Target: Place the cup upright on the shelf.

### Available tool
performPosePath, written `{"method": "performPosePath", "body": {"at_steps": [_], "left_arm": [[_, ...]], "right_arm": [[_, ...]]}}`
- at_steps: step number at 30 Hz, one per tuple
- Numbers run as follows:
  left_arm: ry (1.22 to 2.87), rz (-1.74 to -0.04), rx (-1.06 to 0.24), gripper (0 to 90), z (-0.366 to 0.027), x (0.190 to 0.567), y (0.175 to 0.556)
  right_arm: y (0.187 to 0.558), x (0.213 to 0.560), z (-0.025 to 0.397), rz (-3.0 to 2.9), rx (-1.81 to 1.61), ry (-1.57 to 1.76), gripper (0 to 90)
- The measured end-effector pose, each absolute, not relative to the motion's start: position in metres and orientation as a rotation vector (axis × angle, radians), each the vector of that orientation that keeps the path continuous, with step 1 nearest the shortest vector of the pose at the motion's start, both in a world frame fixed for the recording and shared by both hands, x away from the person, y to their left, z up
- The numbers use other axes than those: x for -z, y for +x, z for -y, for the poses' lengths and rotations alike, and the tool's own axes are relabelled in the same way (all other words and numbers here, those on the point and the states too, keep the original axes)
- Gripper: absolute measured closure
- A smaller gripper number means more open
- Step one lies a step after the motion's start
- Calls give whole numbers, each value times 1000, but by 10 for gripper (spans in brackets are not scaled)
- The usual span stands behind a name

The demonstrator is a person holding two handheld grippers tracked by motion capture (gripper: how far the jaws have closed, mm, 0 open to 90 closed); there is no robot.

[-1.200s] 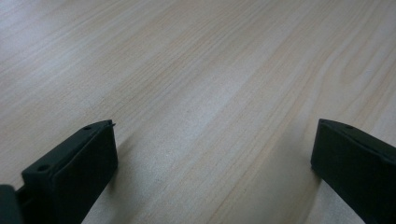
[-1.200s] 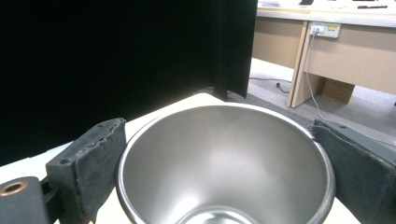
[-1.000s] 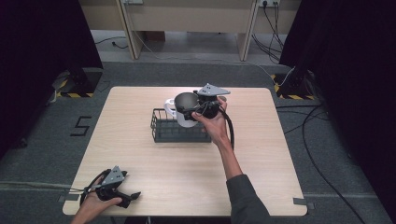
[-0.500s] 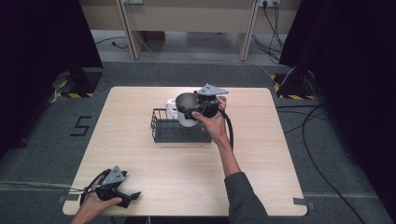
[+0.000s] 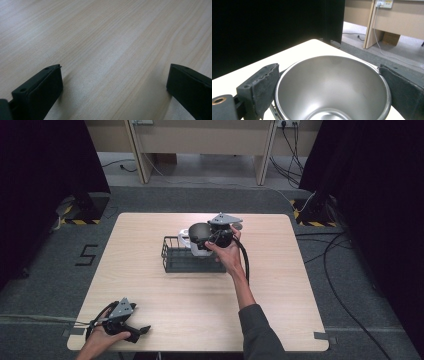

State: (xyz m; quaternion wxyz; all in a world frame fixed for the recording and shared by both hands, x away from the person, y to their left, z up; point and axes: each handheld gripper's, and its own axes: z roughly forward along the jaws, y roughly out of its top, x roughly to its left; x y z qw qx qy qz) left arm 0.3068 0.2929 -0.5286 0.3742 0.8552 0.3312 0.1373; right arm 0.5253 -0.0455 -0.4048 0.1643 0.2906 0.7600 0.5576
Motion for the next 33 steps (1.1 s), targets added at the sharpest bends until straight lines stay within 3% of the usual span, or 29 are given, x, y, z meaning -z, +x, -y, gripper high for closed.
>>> {"method": "performPosePath", "body": {"at_steps": [23,28,33], "left_arm": [[2191,-848,-351,0,-293,529,307],[2191,-849,-350,0,-293,529,307],[2190,-848,-352,0,-293,529,307]], "right_arm": [[524,423,49,-2211,-1567,866,52],[521,413,53,-2141,-1605,894,150],[516,407,54,-2128,-1608,884,148]]}}
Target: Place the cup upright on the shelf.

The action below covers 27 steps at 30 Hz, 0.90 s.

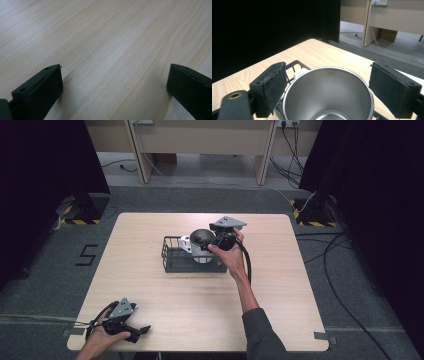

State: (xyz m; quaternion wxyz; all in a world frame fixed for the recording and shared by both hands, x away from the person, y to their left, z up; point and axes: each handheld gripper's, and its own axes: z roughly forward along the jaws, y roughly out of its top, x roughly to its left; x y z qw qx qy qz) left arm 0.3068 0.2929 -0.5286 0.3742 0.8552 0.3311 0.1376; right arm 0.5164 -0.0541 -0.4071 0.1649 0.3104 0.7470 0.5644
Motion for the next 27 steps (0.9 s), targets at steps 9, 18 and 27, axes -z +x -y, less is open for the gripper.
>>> {"method": "performPosePath", "body": {"at_steps": [9,18,27], "left_arm": [[2190,-848,-352,0,-293,529,307],[2189,-848,-351,0,-293,529,307],[2189,-849,-351,0,-293,529,307]], "right_arm": [[512,403,55,-2112,-1597,876,149],[499,398,59,-2090,-1573,892,150],[479,393,70,-2066,-1586,895,152]]}}
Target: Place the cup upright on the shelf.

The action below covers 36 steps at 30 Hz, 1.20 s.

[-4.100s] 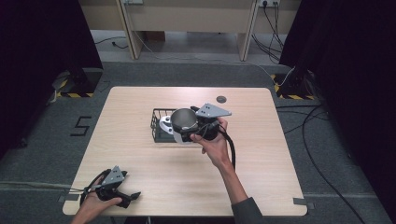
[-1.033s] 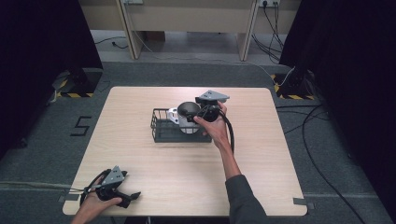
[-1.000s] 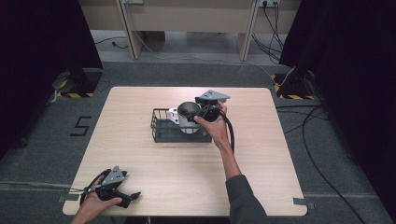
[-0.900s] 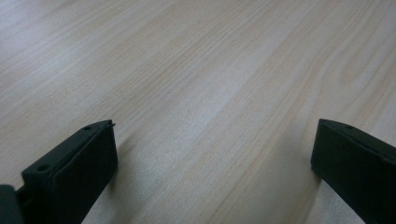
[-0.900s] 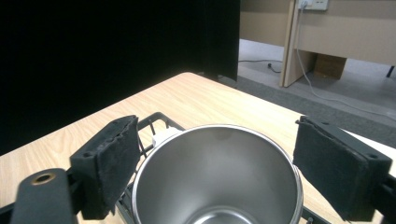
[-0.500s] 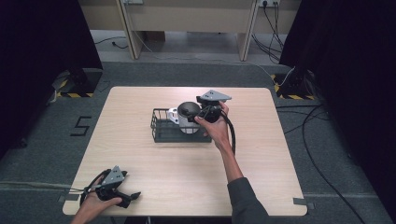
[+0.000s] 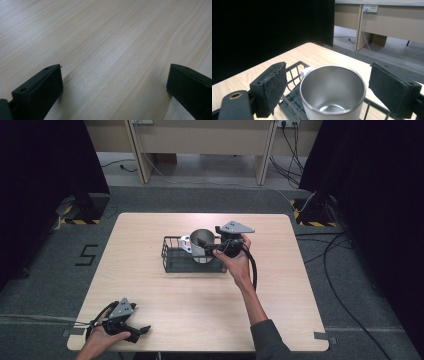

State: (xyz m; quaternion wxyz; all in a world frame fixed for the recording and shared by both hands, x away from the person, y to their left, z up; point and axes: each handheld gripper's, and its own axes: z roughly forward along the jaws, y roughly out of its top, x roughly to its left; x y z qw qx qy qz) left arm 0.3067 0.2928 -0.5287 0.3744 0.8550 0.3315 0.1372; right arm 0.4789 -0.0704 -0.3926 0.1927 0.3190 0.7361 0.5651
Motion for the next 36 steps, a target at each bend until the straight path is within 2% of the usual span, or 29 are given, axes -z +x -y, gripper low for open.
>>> {"method": "performPosePath", "body": {"at_steps": [36], "left_arm": [[2188,-855,-353,0,-293,529,306]], "right_arm": [[410,428,108,-2065,-1536,916,153]]}}
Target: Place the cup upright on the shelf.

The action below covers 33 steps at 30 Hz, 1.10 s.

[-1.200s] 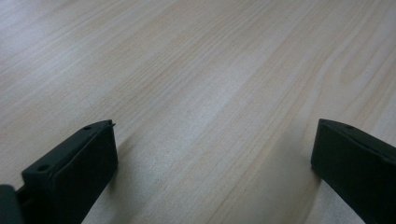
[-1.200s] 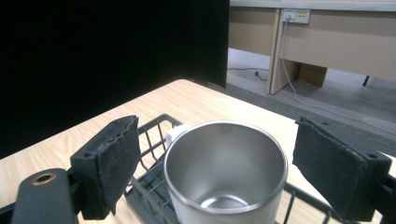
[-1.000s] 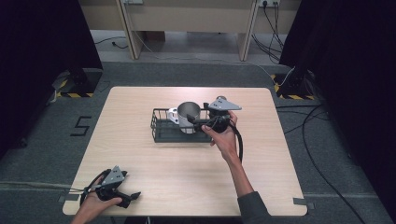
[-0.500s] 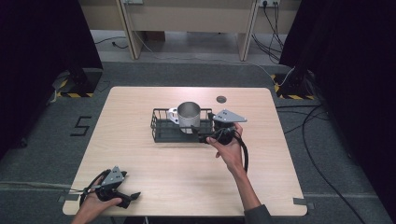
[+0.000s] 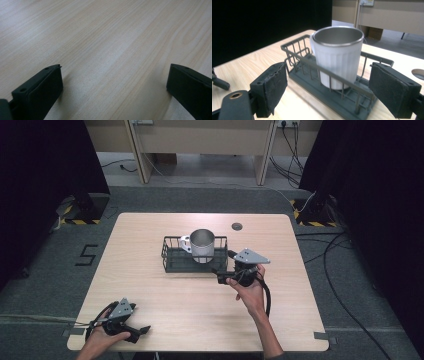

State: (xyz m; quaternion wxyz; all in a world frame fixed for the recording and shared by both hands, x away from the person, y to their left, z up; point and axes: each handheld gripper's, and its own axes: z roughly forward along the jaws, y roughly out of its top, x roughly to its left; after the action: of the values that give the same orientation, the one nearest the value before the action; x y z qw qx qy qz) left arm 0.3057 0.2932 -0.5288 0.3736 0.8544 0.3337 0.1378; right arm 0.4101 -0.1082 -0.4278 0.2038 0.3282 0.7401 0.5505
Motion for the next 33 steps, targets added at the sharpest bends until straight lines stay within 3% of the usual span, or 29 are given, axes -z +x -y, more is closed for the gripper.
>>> {"method": "performPosePath", "body": {"at_steps": [33], "left_arm": [[2188,-853,-353,0,-293,529,305]], "right_arm": [[365,472,123,-2149,-1449,929,151]]}}
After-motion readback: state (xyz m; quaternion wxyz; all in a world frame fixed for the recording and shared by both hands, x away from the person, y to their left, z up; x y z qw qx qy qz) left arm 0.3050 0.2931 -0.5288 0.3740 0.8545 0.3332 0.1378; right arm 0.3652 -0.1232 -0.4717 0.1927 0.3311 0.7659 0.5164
